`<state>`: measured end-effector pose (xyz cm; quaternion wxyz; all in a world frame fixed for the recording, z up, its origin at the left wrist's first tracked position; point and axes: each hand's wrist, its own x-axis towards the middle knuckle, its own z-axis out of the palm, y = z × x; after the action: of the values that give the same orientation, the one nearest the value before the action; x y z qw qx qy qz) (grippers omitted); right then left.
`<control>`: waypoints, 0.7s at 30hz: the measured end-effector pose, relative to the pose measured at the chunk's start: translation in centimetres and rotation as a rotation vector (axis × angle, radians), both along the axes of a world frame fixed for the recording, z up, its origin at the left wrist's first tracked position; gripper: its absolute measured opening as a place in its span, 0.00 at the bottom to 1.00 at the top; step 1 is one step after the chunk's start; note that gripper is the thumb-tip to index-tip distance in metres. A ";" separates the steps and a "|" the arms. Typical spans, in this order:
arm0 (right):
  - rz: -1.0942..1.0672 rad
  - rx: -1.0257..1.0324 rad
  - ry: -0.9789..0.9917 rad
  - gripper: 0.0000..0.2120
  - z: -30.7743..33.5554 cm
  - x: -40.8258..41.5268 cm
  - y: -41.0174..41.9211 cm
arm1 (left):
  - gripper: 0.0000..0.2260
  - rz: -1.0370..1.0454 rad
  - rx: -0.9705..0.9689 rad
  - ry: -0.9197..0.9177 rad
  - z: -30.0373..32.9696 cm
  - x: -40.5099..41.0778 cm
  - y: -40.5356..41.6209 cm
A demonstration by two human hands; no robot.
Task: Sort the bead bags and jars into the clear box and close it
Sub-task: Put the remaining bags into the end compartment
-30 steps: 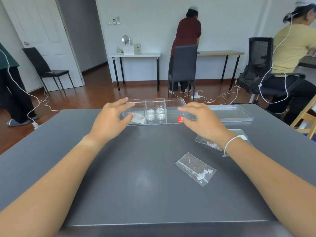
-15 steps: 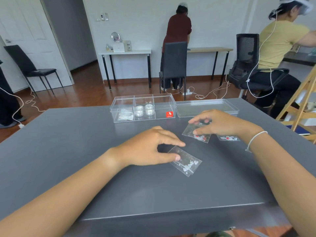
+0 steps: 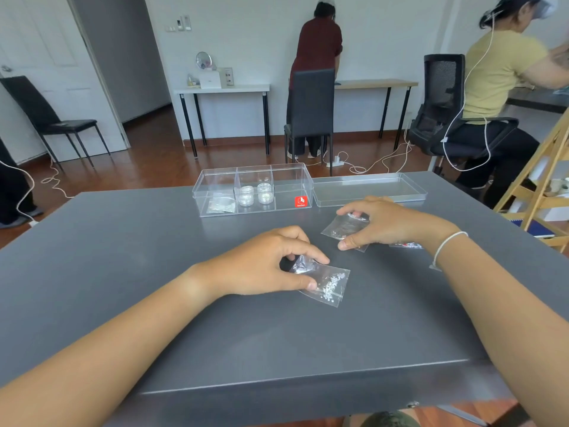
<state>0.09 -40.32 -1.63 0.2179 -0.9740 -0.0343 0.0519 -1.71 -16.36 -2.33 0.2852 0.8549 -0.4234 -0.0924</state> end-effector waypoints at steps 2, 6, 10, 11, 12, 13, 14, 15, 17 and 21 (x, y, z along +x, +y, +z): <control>0.017 0.045 -0.002 0.33 -0.1 -0.1 0.2 | 0.12 0.013 -0.047 0.029 0.0 0.1 0.1; 0.037 0.081 -0.017 0.35 -0.3 -0.3 0.8 | 0.14 0.075 -0.129 0.053 -0.3 0.3 0.2; 0.065 0.124 -0.056 0.35 -0.1 -0.5 1.4 | 0.11 0.168 -0.236 0.081 -0.3 0.8 0.5; 0.073 0.144 -0.063 0.35 0.0 -0.5 1.4 | 0.10 0.192 -0.267 0.079 -0.3 1.0 0.6; 0.084 0.164 -0.069 0.34 0.0 -0.5 1.5 | 0.09 0.220 -0.296 0.069 -0.2 1.1 0.7; 0.094 0.181 -0.077 0.34 0.0 -0.6 1.5 | 0.07 0.247 -0.322 0.062 0.0 1.3 0.8; 0.102 0.193 -0.086 0.35 -0.1 -0.6 1.6 | 0.05 0.268 -0.345 0.056 0.2 1.4 0.9; 0.107 0.204 -0.092 0.35 -0.1 -0.6 1.7 | 0.04 0.281 -0.365 0.050 0.4 1.5 1.0; 0.106 0.222 -0.081 0.35 -0.2 -0.7 1.8 | 0.06 0.296 -0.397 0.037 0.9 1.9 1.1; 0.092 0.229 -0.026 0.30 -0.3 -0.8 2.0 | 0.09 0.359 -0.405 0.007 2.2 3.4 1.1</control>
<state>-0.67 -38.29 -1.91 0.3247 -0.9407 -0.0875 0.0451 1.73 -15.26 -0.14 0.4636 0.8416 -0.2737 0.0433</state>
